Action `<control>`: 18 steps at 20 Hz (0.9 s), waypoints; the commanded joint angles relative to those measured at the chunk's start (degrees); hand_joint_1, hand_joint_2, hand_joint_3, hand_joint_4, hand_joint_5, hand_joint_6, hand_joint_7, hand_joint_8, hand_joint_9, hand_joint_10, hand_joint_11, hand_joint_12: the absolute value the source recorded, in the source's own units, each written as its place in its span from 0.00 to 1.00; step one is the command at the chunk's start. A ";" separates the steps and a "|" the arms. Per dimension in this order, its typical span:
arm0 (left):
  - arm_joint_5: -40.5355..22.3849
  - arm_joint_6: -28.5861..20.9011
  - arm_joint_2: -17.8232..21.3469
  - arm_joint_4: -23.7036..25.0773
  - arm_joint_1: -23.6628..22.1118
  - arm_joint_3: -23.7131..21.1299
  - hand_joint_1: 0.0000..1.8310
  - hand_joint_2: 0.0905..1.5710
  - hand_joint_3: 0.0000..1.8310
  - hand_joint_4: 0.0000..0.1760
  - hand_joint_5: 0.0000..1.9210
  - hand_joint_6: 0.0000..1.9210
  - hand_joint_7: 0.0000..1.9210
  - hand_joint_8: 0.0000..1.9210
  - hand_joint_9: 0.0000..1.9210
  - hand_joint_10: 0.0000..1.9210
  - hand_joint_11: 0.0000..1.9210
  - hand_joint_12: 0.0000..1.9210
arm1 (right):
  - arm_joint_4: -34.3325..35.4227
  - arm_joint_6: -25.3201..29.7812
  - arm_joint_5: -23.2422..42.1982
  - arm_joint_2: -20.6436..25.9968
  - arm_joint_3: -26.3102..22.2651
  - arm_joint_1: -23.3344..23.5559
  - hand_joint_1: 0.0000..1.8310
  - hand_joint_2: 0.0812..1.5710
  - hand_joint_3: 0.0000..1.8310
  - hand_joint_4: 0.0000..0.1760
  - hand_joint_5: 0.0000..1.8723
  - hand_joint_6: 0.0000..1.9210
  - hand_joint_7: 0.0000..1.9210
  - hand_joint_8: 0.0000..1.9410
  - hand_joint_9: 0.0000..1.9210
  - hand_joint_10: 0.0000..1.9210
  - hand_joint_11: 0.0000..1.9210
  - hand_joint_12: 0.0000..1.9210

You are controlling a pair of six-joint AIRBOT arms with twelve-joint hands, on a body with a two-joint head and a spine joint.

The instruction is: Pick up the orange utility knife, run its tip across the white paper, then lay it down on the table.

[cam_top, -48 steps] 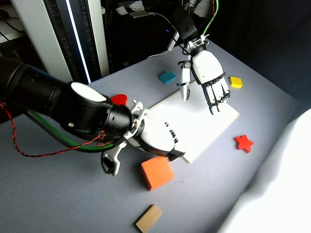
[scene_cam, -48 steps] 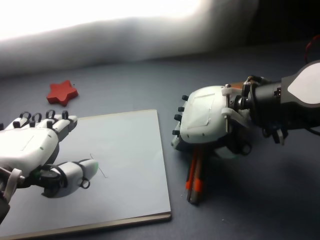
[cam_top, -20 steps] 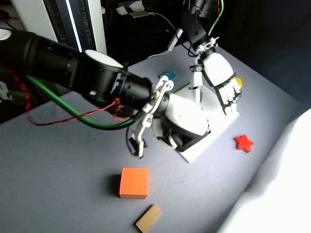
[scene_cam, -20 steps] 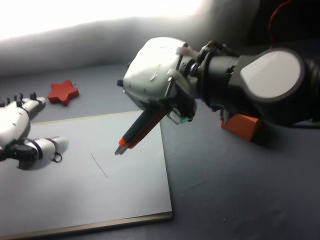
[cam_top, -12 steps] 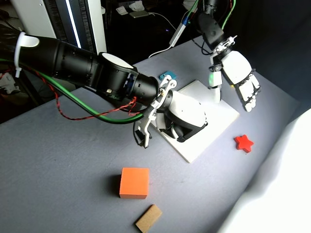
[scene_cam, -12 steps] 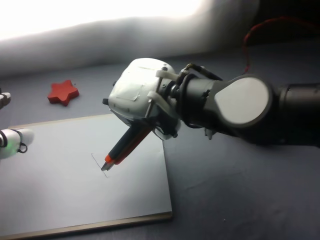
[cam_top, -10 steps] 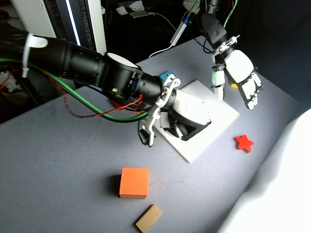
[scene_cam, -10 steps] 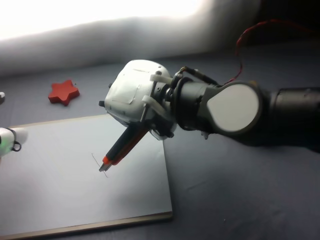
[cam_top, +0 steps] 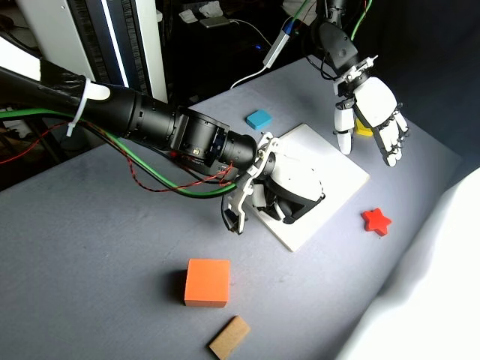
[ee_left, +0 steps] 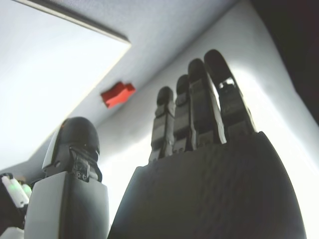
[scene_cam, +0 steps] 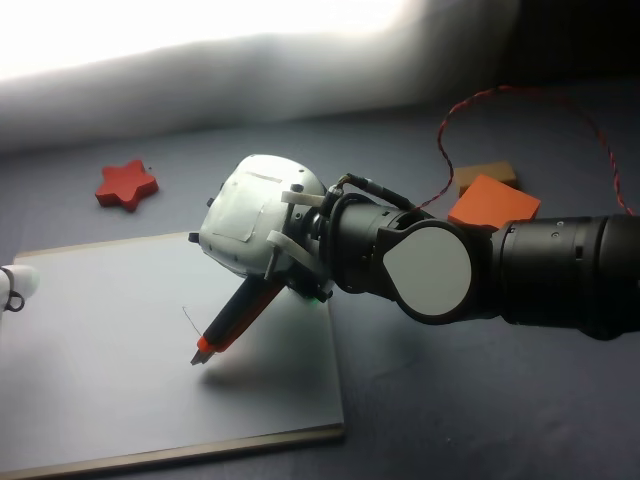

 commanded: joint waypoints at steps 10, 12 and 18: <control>-5.32 0.04 0.89 2.07 -0.05 0.34 0.14 0.80 0.00 0.18 0.06 0.00 0.07 0.00 0.12 0.00 0.00 0.43 | -14.61 6.36 -5.34 0.23 -1.03 -0.37 0.78 0.66 0.35 1.00 0.80 1.00 0.88 1.00 0.95 1.00 0.99 1.00; -5.32 0.13 0.89 2.07 -0.04 0.32 0.14 0.80 0.00 0.19 0.06 0.00 0.07 0.00 0.12 0.00 0.00 0.42 | -15.65 6.71 -6.00 0.93 -1.72 -1.08 0.77 0.66 0.35 1.00 0.79 1.00 0.89 1.00 0.95 1.00 0.99 1.00; -5.32 0.23 0.86 2.07 -0.08 0.38 0.12 0.81 0.00 0.18 0.06 0.00 0.07 0.00 0.11 0.00 0.00 0.42 | -21.82 11.54 -6.53 3.72 -2.46 -2.47 0.79 0.65 0.35 1.00 0.78 1.00 0.87 1.00 0.94 1.00 0.99 1.00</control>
